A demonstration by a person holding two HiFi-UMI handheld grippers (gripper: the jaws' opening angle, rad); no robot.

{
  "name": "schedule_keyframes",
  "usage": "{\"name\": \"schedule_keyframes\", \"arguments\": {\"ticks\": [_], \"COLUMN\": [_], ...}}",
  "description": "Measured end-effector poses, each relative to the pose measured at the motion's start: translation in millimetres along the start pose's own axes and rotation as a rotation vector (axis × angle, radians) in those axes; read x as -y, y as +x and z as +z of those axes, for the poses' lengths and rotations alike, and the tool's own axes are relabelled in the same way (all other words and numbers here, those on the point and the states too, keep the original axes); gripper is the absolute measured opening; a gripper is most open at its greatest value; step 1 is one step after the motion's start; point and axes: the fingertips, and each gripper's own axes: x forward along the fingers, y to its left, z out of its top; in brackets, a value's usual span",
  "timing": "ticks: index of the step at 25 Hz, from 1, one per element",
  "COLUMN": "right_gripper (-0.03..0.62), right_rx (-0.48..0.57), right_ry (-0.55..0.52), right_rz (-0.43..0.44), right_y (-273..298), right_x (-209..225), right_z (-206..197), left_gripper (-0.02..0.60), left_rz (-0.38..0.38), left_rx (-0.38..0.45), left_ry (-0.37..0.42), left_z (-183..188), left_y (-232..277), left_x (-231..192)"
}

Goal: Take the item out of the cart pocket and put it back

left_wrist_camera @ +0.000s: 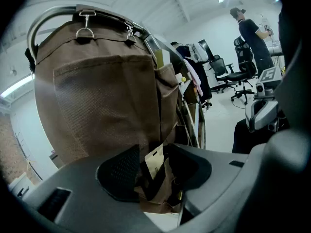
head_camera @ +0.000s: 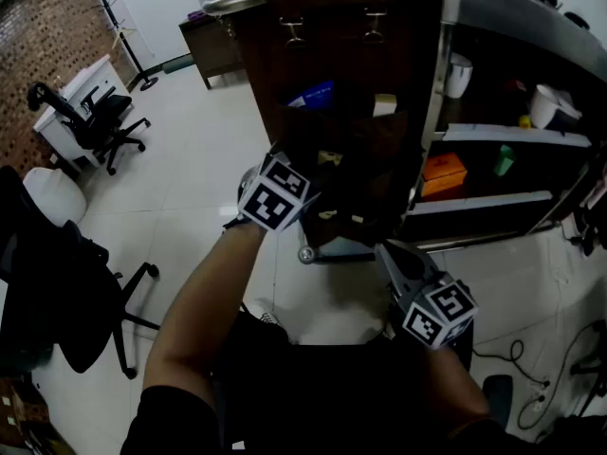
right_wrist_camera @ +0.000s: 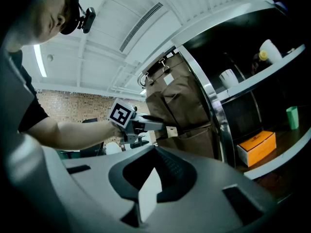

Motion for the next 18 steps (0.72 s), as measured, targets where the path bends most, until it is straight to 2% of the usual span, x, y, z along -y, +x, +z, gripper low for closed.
{"name": "schedule_keyframes", "arguments": {"ticks": [11,18], "right_gripper": [0.012,0.012], "right_rx": [-0.002,-0.015], "right_ry": [0.011,0.011], "right_rz": [-0.003,-0.009], "right_y": [8,9], "right_x": [5,7], "right_z": [-2,-7], "left_gripper": [0.186,0.186], "left_rz": [-0.038,-0.128], "left_rx": [-0.075,-0.060], "left_ry": [0.048,0.023], "left_z": [-25,-27], "left_y": [35,51], "left_x": [-14,-9]}}
